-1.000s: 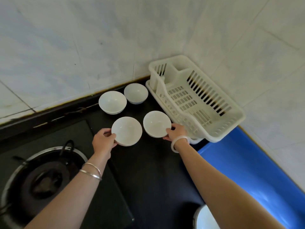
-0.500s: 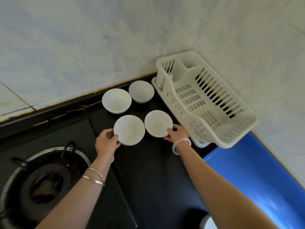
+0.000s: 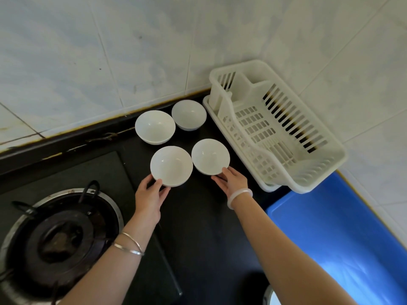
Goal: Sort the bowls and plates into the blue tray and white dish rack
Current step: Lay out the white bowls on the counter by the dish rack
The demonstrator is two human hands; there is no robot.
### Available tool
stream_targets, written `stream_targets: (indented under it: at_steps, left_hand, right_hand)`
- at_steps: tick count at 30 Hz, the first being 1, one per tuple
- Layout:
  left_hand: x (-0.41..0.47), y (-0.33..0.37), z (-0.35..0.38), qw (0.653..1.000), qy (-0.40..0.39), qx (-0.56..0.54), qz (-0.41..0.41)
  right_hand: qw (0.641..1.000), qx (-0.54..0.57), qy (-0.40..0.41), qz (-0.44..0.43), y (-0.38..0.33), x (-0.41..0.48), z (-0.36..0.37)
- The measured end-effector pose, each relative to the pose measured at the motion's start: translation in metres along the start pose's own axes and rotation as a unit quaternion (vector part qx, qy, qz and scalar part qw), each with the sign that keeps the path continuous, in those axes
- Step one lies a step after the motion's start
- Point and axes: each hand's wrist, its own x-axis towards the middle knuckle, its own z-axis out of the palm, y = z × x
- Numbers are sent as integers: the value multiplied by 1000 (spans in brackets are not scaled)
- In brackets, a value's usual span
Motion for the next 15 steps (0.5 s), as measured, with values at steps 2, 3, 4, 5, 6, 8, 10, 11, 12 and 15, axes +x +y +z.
stream_targets:
  at_steps: [2,3,4,5,6,8,10,11,12,15]
  left_hand:
    - [0,3,4,1000,12,-5,5]
    - [0,5,7,1000,17,-7,7]
    - [1,6,9,1000,21,-9,7]
    - [1,7,12,1000,25,-11,7]
    - [2,8,14,1000,28,-12,5]
    - [2,9,18,999,36,-12,2]
    - [2,10,20,999,42,-17,-1]
    - [2,10,20,999,43,-19,-4]
    - [3,10,20,999,45,-20,-6]
    - [4,10,21,998,51,-22,-8]
  right_hand:
    - [1000,1,4,-4,-2,3,7]
    - [1000,3,5,-5,-3,4,10]
    - [1000,5,8,-6,-4,6,14]
    - [1000,7,11,-6,-6,8,17]
    - [1000,10,14,-7,-7,10,21]
    - [1000,15,17,-8,-9,14,27]
    - [1000,16,21,-7,-11,19,32]
    - [1000,15,20,-8,-11,21,34]
    - [1000,13,18,-10,-12,22,35]
    - [1000,12,15,-12,-13,25,37]
